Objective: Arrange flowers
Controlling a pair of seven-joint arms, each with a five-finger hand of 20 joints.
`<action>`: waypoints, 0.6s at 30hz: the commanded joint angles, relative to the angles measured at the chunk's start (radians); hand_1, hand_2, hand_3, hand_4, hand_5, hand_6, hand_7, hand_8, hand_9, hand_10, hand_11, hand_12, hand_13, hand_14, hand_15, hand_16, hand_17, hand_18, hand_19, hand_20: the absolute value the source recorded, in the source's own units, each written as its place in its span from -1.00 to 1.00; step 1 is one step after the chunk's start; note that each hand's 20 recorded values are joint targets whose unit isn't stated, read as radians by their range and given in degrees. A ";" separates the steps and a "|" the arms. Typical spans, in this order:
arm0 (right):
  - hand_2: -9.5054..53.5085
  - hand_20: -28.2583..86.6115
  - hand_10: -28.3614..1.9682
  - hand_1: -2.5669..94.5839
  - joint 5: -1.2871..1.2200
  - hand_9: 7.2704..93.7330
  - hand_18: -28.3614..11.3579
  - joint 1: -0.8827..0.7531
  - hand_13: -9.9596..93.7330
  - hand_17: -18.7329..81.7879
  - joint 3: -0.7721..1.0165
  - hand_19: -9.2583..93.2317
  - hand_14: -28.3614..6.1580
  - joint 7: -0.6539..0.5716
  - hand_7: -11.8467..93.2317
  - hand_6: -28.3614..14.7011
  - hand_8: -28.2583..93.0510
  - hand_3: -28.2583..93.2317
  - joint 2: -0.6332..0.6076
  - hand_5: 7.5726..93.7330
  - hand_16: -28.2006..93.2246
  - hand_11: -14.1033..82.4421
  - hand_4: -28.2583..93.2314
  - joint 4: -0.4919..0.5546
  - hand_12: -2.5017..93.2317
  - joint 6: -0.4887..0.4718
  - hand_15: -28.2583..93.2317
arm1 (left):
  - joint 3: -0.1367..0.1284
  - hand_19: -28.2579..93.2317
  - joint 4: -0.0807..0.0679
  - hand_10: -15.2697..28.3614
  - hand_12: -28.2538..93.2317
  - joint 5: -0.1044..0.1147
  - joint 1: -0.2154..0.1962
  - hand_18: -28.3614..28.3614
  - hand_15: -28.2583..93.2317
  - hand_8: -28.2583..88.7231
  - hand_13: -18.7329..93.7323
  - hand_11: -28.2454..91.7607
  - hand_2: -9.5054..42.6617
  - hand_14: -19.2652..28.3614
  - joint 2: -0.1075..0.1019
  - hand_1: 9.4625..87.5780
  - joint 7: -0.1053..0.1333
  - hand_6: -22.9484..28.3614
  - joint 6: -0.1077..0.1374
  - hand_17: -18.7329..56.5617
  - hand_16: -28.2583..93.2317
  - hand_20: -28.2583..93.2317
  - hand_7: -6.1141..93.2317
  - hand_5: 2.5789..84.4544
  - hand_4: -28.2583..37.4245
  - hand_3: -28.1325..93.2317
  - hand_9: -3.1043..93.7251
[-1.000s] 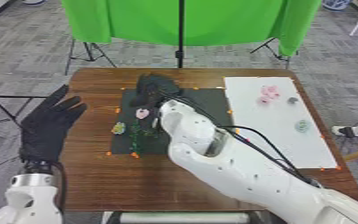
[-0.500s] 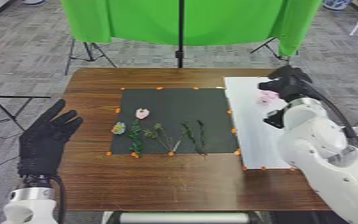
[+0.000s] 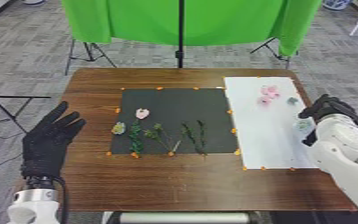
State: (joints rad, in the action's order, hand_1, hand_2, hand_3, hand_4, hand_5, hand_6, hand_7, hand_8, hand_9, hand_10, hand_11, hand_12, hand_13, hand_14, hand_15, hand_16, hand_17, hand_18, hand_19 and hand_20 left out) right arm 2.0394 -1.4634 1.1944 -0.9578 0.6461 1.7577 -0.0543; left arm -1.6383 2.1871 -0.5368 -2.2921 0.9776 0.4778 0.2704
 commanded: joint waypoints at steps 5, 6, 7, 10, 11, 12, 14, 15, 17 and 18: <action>-1.00 0.48 -0.29 -0.18 0.023 0.32 -0.83 -0.085 0.31 -0.15 0.005 1.00 -0.16 -0.027 -0.52 0.42 -0.74 0.72 0.026 0.18 -0.41 -0.35 -1.00 0.014 -0.68 -0.030 0.65 | -0.002 0.28 0.002 0.65 -0.32 -0.008 -0.005 0.82 0.38 -0.66 -0.19 -0.04 -0.28 0.91 0.034 -0.60 -0.028 0.31 0.001 -0.71 -0.66 -0.12 -0.62 -0.08 -0.76 0.72 -0.14; -1.00 0.48 -0.25 -0.14 0.033 0.37 -0.83 -0.080 0.35 -0.13 -0.010 1.00 -0.10 -0.025 -0.52 0.44 -0.74 0.72 0.025 0.21 -0.39 -0.35 -1.00 0.007 -0.67 -0.017 0.64 | -0.001 0.28 0.001 0.65 -0.31 -0.009 -0.003 0.82 0.38 -0.66 -0.19 -0.04 -0.28 0.90 0.035 -0.60 -0.030 0.31 0.000 -0.71 -0.66 -0.12 -0.62 -0.08 -0.76 0.72 -0.14; -1.00 0.48 -0.19 -0.08 0.049 0.42 -0.83 -0.078 0.40 -0.11 -0.021 1.00 -0.02 -0.020 -0.51 0.46 -0.74 0.71 0.023 0.26 -0.37 -0.34 -1.00 0.002 -0.67 -0.014 0.62 | 0.001 0.28 0.000 0.65 -0.31 -0.007 0.000 0.82 0.39 -0.66 -0.19 -0.04 -0.28 0.91 0.034 -0.60 -0.029 0.31 0.000 -0.71 -0.66 -0.12 -0.62 -0.08 -0.76 0.72 -0.14; -1.00 0.49 0.02 0.02 0.083 0.56 -0.82 -0.058 0.52 -0.05 -0.081 1.00 0.15 -0.013 -0.50 0.52 -0.70 0.69 0.007 0.41 -0.33 -0.32 -1.00 -0.021 -0.65 0.045 0.60 | 0.005 0.28 -0.002 0.65 -0.32 -0.010 0.011 0.82 0.38 -0.66 -0.19 -0.04 -0.28 0.90 0.037 -0.60 -0.034 0.31 -0.002 -0.71 -0.66 -0.12 -0.62 -0.08 -0.76 0.72 -0.14; -1.00 0.50 0.11 0.08 0.090 0.63 -0.81 -0.048 0.56 -0.03 -0.097 1.00 0.20 -0.014 -0.50 0.52 -0.64 0.61 0.009 0.47 -0.31 -0.35 -1.00 -0.031 -0.59 0.058 0.59 | 0.005 0.28 -0.003 0.65 -0.32 -0.010 0.009 0.82 0.39 -0.66 -0.19 -0.04 -0.28 0.91 0.037 -0.59 -0.033 0.31 -0.004 -0.71 -0.66 -0.12 -0.62 -0.08 -0.76 0.71 -0.14; -1.00 0.50 0.18 0.14 0.096 0.70 -0.80 -0.040 0.59 -0.02 -0.114 1.00 0.24 -0.016 -0.51 0.51 -0.60 0.54 0.007 0.53 -0.30 -0.40 -1.00 -0.038 -0.53 0.081 0.58 | 0.004 0.28 -0.003 0.65 -0.32 -0.012 0.009 0.82 0.39 -0.66 -0.19 -0.04 -0.28 0.91 0.039 -0.59 -0.035 0.31 -0.005 -0.71 -0.66 -0.12 -0.62 -0.07 -0.76 0.72 -0.14; -1.00 0.51 0.31 0.23 0.119 0.79 -0.79 -0.030 0.63 0.00 -0.142 1.00 0.30 -0.021 -0.51 0.52 -0.57 0.43 0.005 0.66 -0.28 -0.47 -1.00 -0.049 -0.45 0.128 0.58 | 0.005 0.28 -0.002 0.66 -0.32 -0.012 0.010 0.82 0.39 -0.66 -0.19 -0.04 -0.28 0.91 0.043 -0.59 -0.039 0.31 -0.003 -0.71 -0.66 -0.12 -0.62 -0.07 -0.76 0.72 -0.14; -1.00 0.51 0.36 0.24 0.131 0.85 -0.78 -0.029 0.65 0.01 -0.150 1.00 0.32 -0.018 -0.51 0.52 -0.55 0.43 0.003 0.71 -0.27 -0.50 -1.00 -0.051 -0.40 0.151 0.58 | 0.005 0.28 -0.003 0.65 -0.32 -0.012 0.011 0.82 0.39 -0.66 -0.19 -0.04 -0.28 0.91 0.042 -0.59 -0.038 0.31 -0.004 -0.71 -0.66 -0.12 -0.62 -0.07 -0.76 0.72 -0.14; -1.00 0.53 0.42 0.27 0.158 0.96 -0.76 -0.043 0.70 0.05 -0.147 1.00 0.35 -0.010 -0.51 0.54 -0.53 0.42 -0.001 0.83 -0.25 -0.47 -1.00 -0.041 -0.36 0.182 0.59 | 0.002 0.28 -0.001 0.65 -0.31 -0.014 0.010 0.82 0.39 -0.66 -0.19 -0.04 -0.28 0.91 0.045 -0.59 -0.045 0.31 -0.003 -0.71 -0.66 -0.12 -0.62 -0.07 -0.76 0.71 -0.14; -1.00 0.54 0.46 0.28 0.172 0.99 -0.75 -0.052 0.72 0.07 -0.135 1.00 0.37 -0.001 -0.52 0.54 -0.53 0.42 0.001 0.87 -0.24 -0.40 -1.00 -0.032 -0.37 0.195 0.60 | 0.004 0.28 -0.001 0.65 -0.31 -0.011 0.009 0.82 0.38 -0.66 -0.19 -0.04 -0.28 0.91 0.042 -0.60 -0.037 0.31 -0.001 -0.71 -0.66 -0.12 -0.62 -0.07 -0.76 0.72 -0.14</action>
State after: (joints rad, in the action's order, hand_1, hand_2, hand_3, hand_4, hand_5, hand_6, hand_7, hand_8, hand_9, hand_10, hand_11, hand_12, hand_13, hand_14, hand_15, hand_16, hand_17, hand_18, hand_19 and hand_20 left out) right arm 2.1506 -1.4653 1.0696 -0.9724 0.6482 1.7229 0.0706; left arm -1.6380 2.1871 -0.5411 -2.2770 1.0068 0.4517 0.2692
